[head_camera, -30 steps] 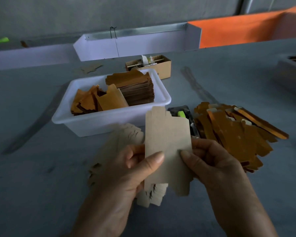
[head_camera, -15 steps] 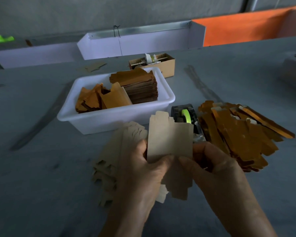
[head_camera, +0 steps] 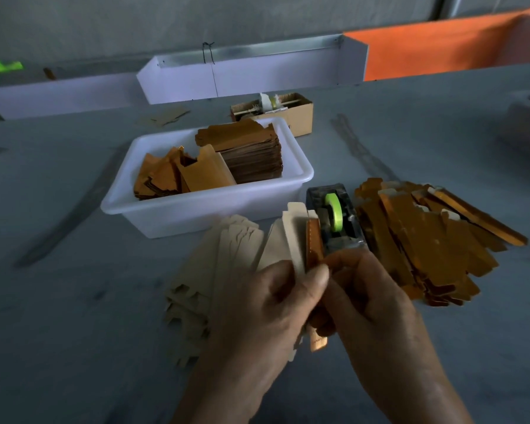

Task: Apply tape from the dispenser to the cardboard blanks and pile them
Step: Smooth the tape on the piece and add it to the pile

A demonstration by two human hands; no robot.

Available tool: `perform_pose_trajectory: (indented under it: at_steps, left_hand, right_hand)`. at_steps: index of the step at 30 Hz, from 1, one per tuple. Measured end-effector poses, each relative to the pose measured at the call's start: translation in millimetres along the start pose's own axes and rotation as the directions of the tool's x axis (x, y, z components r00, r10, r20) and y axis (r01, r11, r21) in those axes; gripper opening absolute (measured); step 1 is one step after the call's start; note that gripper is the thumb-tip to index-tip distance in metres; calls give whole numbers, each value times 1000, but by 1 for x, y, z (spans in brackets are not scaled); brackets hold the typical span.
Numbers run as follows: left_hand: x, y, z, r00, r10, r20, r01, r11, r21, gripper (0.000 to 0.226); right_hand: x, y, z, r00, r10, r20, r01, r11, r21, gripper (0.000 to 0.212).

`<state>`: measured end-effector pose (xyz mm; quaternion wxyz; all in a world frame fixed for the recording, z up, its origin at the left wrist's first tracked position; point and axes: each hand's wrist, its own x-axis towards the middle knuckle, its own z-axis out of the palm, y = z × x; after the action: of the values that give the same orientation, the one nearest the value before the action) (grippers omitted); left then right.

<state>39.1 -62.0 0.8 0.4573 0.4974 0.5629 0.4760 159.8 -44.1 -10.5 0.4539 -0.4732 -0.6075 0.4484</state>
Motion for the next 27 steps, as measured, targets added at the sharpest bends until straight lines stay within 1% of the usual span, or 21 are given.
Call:
perform_pose_trajectory:
  at_steps: [1,3,4,5,6,7,8,9,11,12,14,15,17,20,24,25,26,27]
  left_hand:
    - [0,-1,0,1000,11,-17,-11,1000,20,22]
    - [-1,-3,-3,999,-28,-46,30,999,33,17]
    - [-2,-4,-5,998,-63,-27,64,997,37,18]
    - [-2,-4,-7,996,-94,11,93,995,30,18]
    - [-3,-3,-8,991,-117,66,116,993,12,16]
    - [-4,-1,-9,985,-122,123,123,992,-1,16]
    - [-5,0,-10,980,-112,162,114,993,-4,16]
    - [-5,1,-11,979,-98,178,99,995,-1,16]
    - [-5,0,-9,985,-88,151,88,996,8,10]
    - [-5,-1,-8,990,-90,111,91,996,-3,9]
    - [-4,-4,-6,996,-88,8,89,996,-31,6]
    - [-4,-6,-4,997,-64,-42,64,998,-16,4]
    - [-4,-9,-1,992,6,-123,1,998,56,7]
    - [-5,-11,3,975,69,-213,-42,991,127,8]
    - [-7,-13,16,918,241,-315,-120,927,356,23]
    - [-9,-12,19,899,296,-324,-133,888,441,25]
    - [-9,-12,22,888,361,-284,-145,808,571,26]
    - [-10,-11,25,897,395,-200,-157,706,691,31]
  right_hand:
    - [0,0,-1,1000,14,7,-14,1000,1,7]
    - [0,-1,-2,1000,13,-22,-14,999,-48,5]
    - [0,-2,-3,998,-1,-67,-5,995,-97,10]
    - [0,-1,-5,993,-17,-117,2,991,-133,19]
    - [0,-2,-7,988,-24,-152,2,990,-140,28]
    - [0,-2,-9,987,-6,-164,-14,993,-119,34]
    - [0,-3,-10,990,41,-136,-50,997,-61,36]
    - [1,-4,-11,992,101,-78,-100,995,21,32]
    - [2,-4,-10,984,172,40,-176,971,161,11]
    - [2,-3,-9,982,182,52,-189,963,193,6]
    - [3,1,-7,982,189,31,-191,957,220,11]
    - [3,2,-5,981,195,5,-191,955,229,11]
    - [5,5,-4,978,204,-36,-191,956,225,7]
    - [6,8,-3,979,188,-77,-172,970,171,4]
    - [7,10,0,974,181,-137,-161,976,144,10]
    - [7,10,0,971,188,-150,-165,974,152,11]
    - [6,10,1,968,194,-160,-167,972,165,12]
    - [6,10,1,967,195,-167,-166,971,174,11]
